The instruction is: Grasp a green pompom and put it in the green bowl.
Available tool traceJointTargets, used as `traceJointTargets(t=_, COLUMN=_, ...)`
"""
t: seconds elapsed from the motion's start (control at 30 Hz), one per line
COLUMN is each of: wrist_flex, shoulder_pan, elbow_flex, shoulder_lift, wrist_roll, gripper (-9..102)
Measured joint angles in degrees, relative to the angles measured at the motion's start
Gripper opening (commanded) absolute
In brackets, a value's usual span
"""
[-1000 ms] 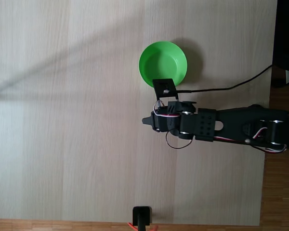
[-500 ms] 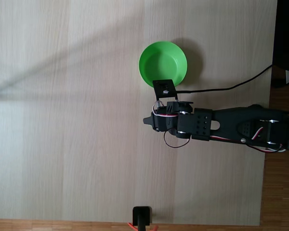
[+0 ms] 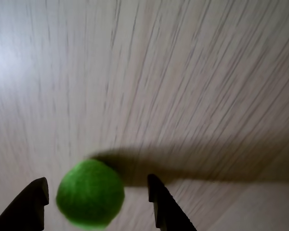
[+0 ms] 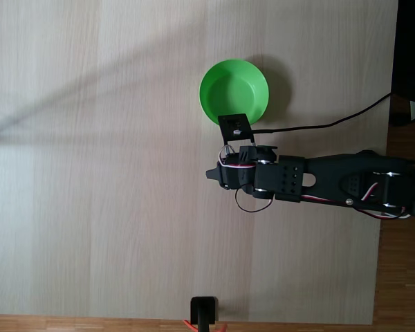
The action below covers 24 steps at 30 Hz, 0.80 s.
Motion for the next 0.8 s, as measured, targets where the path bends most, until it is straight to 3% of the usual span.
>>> traceJointTargets(t=0.8, wrist_flex=0.0, shoulder_pan=0.0, elbow_flex=-1.0, shoulder_lift=-1.8, wrist_roll=-0.1, gripper=17)
